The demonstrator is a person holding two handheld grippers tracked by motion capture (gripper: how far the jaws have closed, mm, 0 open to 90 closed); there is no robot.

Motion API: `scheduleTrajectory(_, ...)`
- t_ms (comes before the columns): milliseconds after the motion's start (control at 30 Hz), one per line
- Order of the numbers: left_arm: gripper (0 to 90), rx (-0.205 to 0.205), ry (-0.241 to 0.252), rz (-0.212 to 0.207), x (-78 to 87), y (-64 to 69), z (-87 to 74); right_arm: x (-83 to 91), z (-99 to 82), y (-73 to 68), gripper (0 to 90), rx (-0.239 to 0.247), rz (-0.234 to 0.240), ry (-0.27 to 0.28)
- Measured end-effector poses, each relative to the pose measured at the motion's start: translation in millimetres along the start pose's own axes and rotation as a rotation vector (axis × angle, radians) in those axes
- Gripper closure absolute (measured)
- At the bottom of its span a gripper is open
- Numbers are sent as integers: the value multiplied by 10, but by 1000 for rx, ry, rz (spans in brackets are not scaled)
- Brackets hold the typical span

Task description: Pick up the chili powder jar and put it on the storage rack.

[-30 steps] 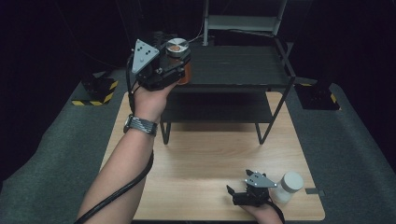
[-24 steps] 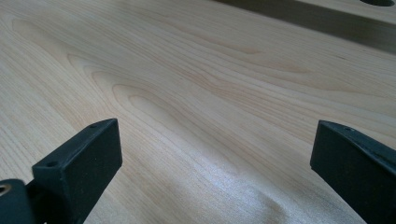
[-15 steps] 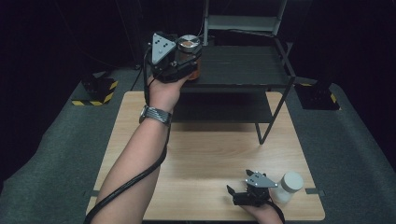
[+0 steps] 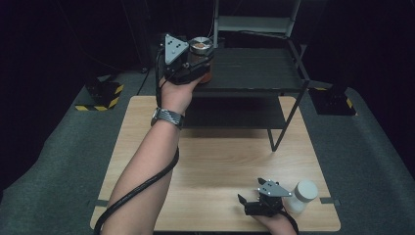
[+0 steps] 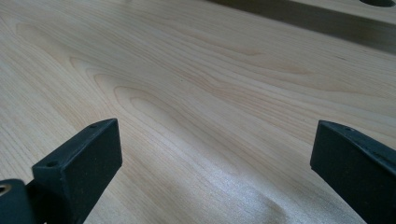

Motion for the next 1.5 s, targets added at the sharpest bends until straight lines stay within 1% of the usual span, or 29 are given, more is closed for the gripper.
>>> scheduleTrajectory(267, 341, 5, -7, -3, 0, -25, -20, -1, 1, -4, 18, 1, -3, 0)
scheduleTrajectory(467, 338, 19, -8, -9, 20, -57, -27, -1, -1, -5, 18, 1, -2, 1)
scheduleTrajectory(600, 336, 13, -12, -11, 18, -59, -18, 0, -2, -7, 18, 2, -2, 1)
scheduleTrajectory(833, 332, 12, -17, -2, 8, -46, -10, 6, -10, 5, 19, -1, 2, 6)
scheduleTrajectory(900, 331, 5, -22, 3, 5, -33, 3, 3, -6, 0, 19, 1, 1, 4)
scheduleTrajectory(967, 321, 2, -24, -1, -2, -30, 8, 6, -11, -3, 18, 1, -2, 7)
scheduleTrajectory(1000, 302, 4, -27, -3, -5, -30, 15, 8, -13, -3, 18, 1, -2, 8)
scheduleTrajectory(1100, 189, 11, -35, 1, 3, -19, 25, 10, -12, 1, 18, -7, -2, 7)
scheduleTrajectory(1133, 189, 17, -35, 6, 16, -11, 23, 10, -12, 1, 18, -7, -2, 7)
scheduleTrajectory(1167, 151, 19, -36, 11, 30, -8, 24, 10, -13, 2, 18, -7, -2, 8)
scheduleTrajectory(1200, 107, 13, -37, 15, 64, -11, 22, 12, -16, 1, 18, -6, 0, 10)
scheduleTrajectory(1300, 46, 32, -31, 9, 113, -31, 7, 15, -21, 5, 16, -7, 2, 13)
scheduleTrajectory(1333, 12, 34, -30, 10, 125, -31, -2, 15, -24, 10, 15, -8, 2, 16)
scheduleTrajectory(1500, 4, 18, -23, -16, 214, -28, -63, 16, -23, 9, 15, -12, -2, 15)
Point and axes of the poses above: each handheld gripper's, and its own axes: x roughly backward along the jaws, z roughly out of its top, y roughly to its right, the point moved 3 cm from there along -x, roughly forward along the jaws, and after that the axes turned 2 degrees about -x, right-handed, at the moved point
